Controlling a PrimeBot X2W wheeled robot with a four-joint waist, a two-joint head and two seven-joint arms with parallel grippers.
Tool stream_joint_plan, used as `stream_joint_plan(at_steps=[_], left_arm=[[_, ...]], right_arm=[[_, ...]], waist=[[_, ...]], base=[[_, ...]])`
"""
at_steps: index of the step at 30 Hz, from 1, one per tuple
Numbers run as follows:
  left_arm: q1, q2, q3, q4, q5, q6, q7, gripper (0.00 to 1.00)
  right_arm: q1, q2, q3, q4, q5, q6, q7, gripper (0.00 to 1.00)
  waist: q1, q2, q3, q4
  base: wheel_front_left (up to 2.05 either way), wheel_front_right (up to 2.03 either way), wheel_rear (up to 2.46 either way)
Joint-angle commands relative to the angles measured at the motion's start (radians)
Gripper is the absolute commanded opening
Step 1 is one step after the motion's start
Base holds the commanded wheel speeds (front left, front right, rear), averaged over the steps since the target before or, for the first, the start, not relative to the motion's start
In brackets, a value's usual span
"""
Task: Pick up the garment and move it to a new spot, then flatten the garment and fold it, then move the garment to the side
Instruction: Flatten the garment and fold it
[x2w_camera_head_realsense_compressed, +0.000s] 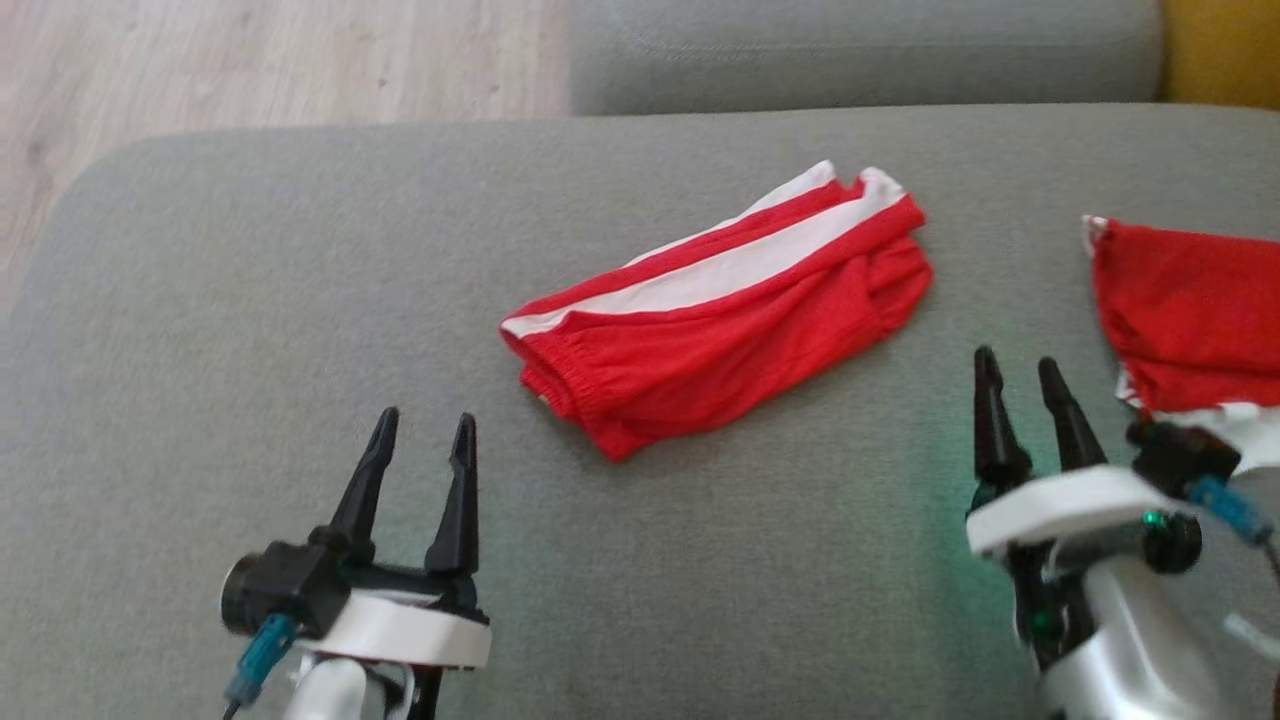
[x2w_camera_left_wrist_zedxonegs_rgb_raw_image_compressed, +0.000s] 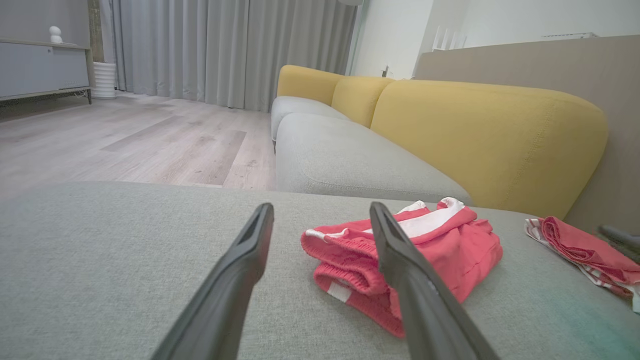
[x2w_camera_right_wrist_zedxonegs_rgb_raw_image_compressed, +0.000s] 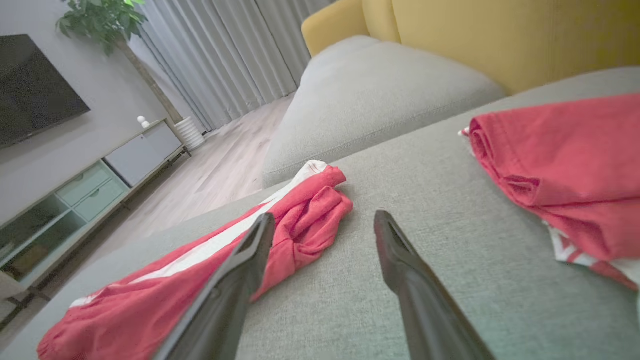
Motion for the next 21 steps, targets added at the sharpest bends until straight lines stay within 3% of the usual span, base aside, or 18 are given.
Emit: stream_joint_plan(at_steps=[1, 16, 21], left_arm=[[-0.053, 0.0, 0.021, -0.027, -0.009, 0.002, -0.005, 1.0], [-0.113, 0.0, -0.066, 0.022, -0.016, 0.005, -0.005, 1.0], [-0.14, 0.0, -0.136, 0.04, -0.009, 0.008, -0.005, 1.0]], right_arm=[[-0.064, 0.008, 0.013, -0.012, 0.028, -0.001, 0.012, 1.0], [-0.373, 0.009, -0.211, 0.37, 0.387, -0.001, 0.232, 1.0], [-0.44, -0.011, -0.253, 0.45, 0.451, -0.001, 0.282, 1.0]], waist=[[-0.0001, -0.0001, 0.022, 0.024], [-0.0001, -0.0001, 0.142, 0.191], [-0.0001, -0.0001, 0.17, 0.229]], base=[[0.0, 0.0, 0.0], [0.0, 0.0, 0.0], [0.0, 0.0, 0.0]])
